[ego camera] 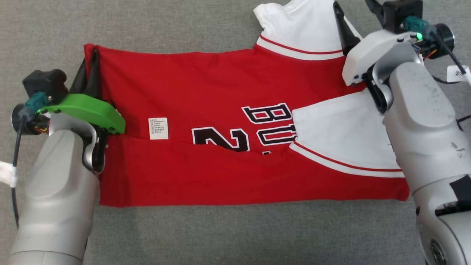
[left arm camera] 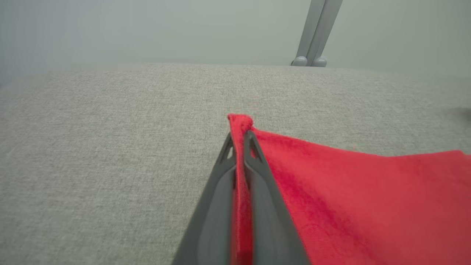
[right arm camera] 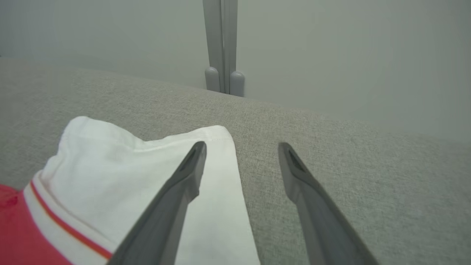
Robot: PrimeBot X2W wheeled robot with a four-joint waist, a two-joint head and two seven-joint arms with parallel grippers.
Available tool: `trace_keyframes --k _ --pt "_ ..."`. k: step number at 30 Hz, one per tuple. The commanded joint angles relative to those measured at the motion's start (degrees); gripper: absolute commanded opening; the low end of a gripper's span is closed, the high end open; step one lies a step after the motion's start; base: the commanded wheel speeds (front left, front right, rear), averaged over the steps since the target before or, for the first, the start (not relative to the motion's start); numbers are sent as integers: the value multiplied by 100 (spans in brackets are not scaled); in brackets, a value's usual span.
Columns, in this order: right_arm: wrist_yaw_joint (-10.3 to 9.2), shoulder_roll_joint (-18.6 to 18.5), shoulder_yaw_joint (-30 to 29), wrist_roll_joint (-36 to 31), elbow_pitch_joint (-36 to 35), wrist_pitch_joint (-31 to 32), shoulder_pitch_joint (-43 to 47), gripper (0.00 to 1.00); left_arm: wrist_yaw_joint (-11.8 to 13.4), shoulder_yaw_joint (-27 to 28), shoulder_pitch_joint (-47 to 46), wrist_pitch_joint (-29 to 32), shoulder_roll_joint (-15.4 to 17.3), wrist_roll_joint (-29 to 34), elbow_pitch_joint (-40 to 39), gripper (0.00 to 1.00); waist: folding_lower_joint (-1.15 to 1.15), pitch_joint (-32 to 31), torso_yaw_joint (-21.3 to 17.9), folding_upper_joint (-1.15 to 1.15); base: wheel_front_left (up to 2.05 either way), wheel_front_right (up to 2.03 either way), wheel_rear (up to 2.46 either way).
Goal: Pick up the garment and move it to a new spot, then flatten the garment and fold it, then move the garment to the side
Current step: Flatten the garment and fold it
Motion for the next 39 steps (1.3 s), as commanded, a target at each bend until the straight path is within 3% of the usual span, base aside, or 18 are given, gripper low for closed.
trace_keyframes --k 1,11,12,13,14,20,24,29,33,39 --pt "-9 -66 -19 -37 132 82 -170 100 7 -60 -102 -1 -34 -60 -84 0 0 190 249 0 0 0 0" --pt "-10 -184 -226 -305 1196 759 -1108 100 8 -442 -244 -1 -228 -225 -501 0 0 499 687 0 0 0 0" --pt "-10 -181 -236 -343 1304 826 -1155 93 8 -460 -245 -1 -232 -244 -536 0 0 518 704 0 0 0 0" --pt "-10 -174 -210 -388 1407 906 -1177 41 8 -466 -243 -1 -229 -250 -561 0 0 529 713 0 0 0 0" --pt "-10 -176 -179 -446 1517 984 -1191 0 8 -456 -236 -1 -227 -282 -587 0 0 540 718 0 0 0 0" --pt "-10 -382 -491 -729 1352 251 -1432 0 9 -216 -79 -1 -176 -243 -760 0 0 474 662 0 0 0 0" --pt "-10 -260 -879 -976 1086 -403 -1469 0 9 93 106 -1 -164 -121 -941 0 0 314 553 0 0 0 0" --pt "-10 -114 -1067 -1140 684 -619 -1195 0 9 330 403 -1 -121 -27 -1125 0 0 49 380 0 0 0 0" --pt "-10 15 -995 -839 -17 -624 -800 0 9 417 677 -1 -27 15 -1253 0 0 -184 202 0 0 0 0" --pt "-10 82 -436 -40 -909 -628 320 0 9 544 1148 -1 217 -22 -1462 0 0 -579 -97 0 0 0 0"
